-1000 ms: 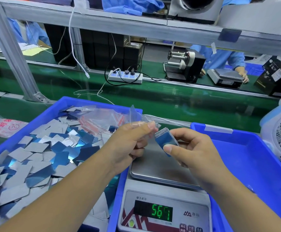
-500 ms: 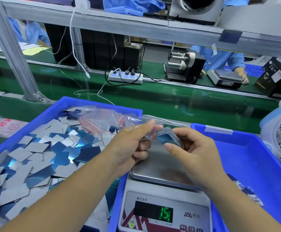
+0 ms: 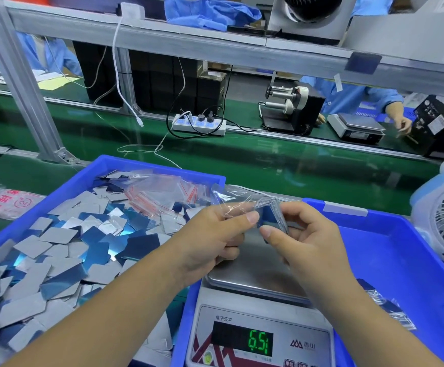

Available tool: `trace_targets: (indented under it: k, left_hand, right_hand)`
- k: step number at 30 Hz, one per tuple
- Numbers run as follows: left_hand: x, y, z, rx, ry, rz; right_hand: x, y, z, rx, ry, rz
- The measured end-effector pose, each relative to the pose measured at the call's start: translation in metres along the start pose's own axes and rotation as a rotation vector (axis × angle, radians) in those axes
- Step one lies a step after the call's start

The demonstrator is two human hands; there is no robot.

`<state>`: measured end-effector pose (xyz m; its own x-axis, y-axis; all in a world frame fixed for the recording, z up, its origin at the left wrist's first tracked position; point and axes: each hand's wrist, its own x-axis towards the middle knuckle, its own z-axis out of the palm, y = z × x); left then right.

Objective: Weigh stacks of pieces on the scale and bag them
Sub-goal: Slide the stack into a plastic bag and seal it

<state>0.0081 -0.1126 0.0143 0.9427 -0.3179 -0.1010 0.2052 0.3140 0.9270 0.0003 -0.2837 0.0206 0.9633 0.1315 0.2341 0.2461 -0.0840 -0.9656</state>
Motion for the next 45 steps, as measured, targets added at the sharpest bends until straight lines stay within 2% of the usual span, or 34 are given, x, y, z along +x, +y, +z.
trace_targets:
  k: [4, 8, 12, 16, 18, 23, 29, 35, 38, 42, 45]
  left_hand:
    - [-0.001, 0.000, -0.005, 0.011, -0.042, 0.044]
    - [-0.002, 0.000, -0.006, 0.017, -0.042, 0.068]
    - [-0.002, 0.000, -0.005, 0.181, -0.002, 0.096]
    - [-0.005, 0.000, -0.002, 0.288, -0.057, 0.075]
    - [-0.006, 0.001, -0.001, 0.240, -0.044, 0.091]
    - [-0.001, 0.005, -0.003, -0.087, 0.104, 0.174]
    - [-0.004, -0.006, 0.005, 0.161, -0.001, 0.143]
    - [-0.005, -0.011, 0.006, 0.238, 0.031, 0.189]
    - [-0.003, -0.014, 0.005, 0.269, -0.024, 0.226]
    - [-0.002, -0.008, 0.003, 0.263, -0.106, 0.215]
    - [0.001, -0.006, -0.002, 0.199, -0.054, 0.223]
  right_hand:
    - [0.002, 0.000, -0.002, 0.181, -0.120, 0.192]
    - [0.002, -0.002, -0.002, 0.148, -0.171, 0.230]
    - [0.004, -0.003, -0.005, 0.181, -0.181, 0.257]
    - [0.006, -0.004, -0.008, 0.178, -0.163, 0.264]
    - [0.006, -0.005, -0.008, 0.204, -0.151, 0.255]
    - [0.005, -0.007, -0.009, 0.305, -0.113, 0.215]
    - [-0.001, -0.004, 0.003, 0.302, -0.071, 0.145]
    - [-0.001, -0.006, 0.000, 0.358, -0.189, 0.180]
    - [0.000, -0.004, 0.000, 0.297, -0.104, 0.185]
    - [0.004, 0.001, -0.005, 0.207, 0.024, 0.081]
    - [0.005, 0.002, -0.009, 0.011, 0.044, -0.053]
